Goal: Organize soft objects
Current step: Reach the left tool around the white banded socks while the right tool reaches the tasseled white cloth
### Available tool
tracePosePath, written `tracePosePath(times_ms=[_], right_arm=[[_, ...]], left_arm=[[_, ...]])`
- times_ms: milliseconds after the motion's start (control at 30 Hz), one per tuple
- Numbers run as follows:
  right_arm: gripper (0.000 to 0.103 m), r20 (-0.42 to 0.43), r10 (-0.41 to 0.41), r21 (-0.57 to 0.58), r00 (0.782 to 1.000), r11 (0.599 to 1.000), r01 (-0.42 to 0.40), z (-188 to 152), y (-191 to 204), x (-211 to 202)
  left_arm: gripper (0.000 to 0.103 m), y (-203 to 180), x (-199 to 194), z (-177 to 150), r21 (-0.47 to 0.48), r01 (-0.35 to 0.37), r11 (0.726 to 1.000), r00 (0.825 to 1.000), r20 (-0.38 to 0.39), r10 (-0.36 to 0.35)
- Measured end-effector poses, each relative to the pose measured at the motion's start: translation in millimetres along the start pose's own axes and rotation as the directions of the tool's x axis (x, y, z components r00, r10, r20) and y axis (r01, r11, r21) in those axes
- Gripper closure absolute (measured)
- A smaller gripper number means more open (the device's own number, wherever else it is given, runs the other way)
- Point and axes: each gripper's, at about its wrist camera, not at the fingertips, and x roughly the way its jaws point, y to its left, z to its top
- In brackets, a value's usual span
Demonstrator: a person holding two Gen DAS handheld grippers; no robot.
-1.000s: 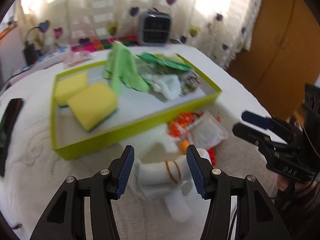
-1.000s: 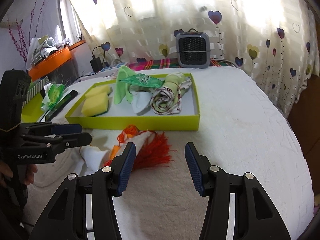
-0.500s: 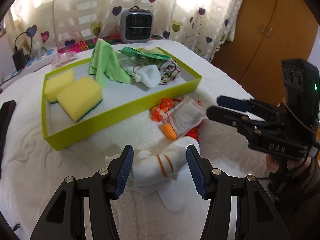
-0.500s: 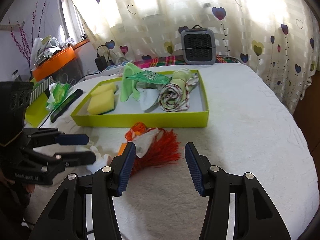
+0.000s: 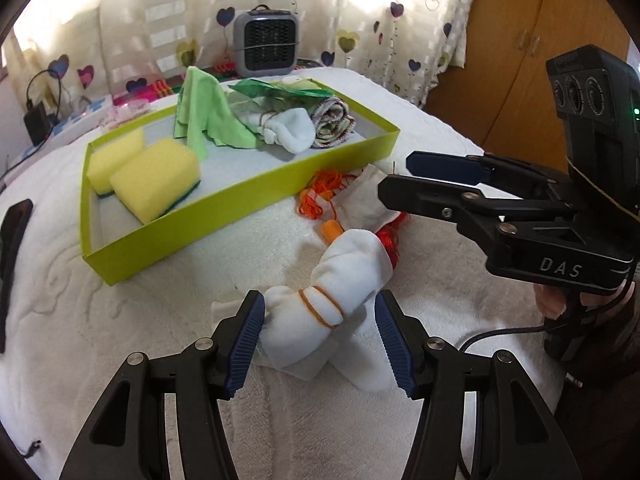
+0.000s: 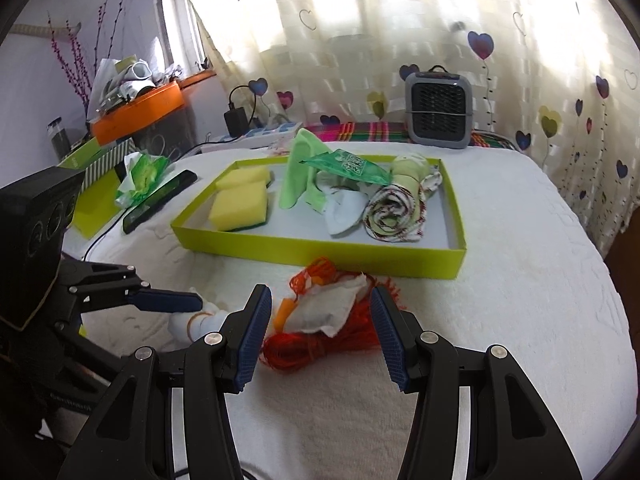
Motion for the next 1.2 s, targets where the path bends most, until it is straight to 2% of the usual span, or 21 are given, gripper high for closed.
tracePosePath(times_ms=[300, 400, 500, 733, 900, 1033, 1200], right_arm=[[0.051, -0.029, 0.044, 0.004, 0.999, 0.999, -0.044, 5, 0, 14], [0.051, -0.041, 0.012, 0.004, 0.999, 1.000, -0.012, 4, -2, 15], [0.051, -0.063, 0.038, 0.013, 0.997, 0.999, -0.038, 3, -3, 18], [0.051, -0.077, 0.034, -0.008, 0.996, 0.999, -0.035, 3, 2, 22], [0.056, -0.060, 0.083, -0.023, 0.995, 0.996, -0.085, 1, 6, 18], [0.056, -0.079, 0.078, -0.010, 0.994, 0.997, -0.080, 2, 5, 25], [0.062, -0.088, 0.064, 0.028, 0.994, 0.998, -0.062, 3, -2, 28]], left_arm=[[0.048, 8, 3, 0, -0.037, 0.002, 0.999, 1.000, 0.011, -0.002], [0.050, 9, 4, -1, -0.043, 0.001, 0.999, 1.000, 0.014, -0.001], [0.050, 11, 4, 0, -0.049, 0.005, 0.999, 1.000, 0.016, -0.004], [0.052, 16, 5, -1, -0.077, 0.016, 0.997, 1.000, 0.021, -0.014], [0.052, 19, 6, -1, -0.092, 0.021, 0.996, 1.000, 0.020, -0.019], [0.052, 20, 5, -2, -0.095, 0.022, 0.995, 1.000, 0.022, -0.019], [0.052, 22, 6, -3, -0.107, 0.024, 0.994, 0.999, 0.025, -0.021]])
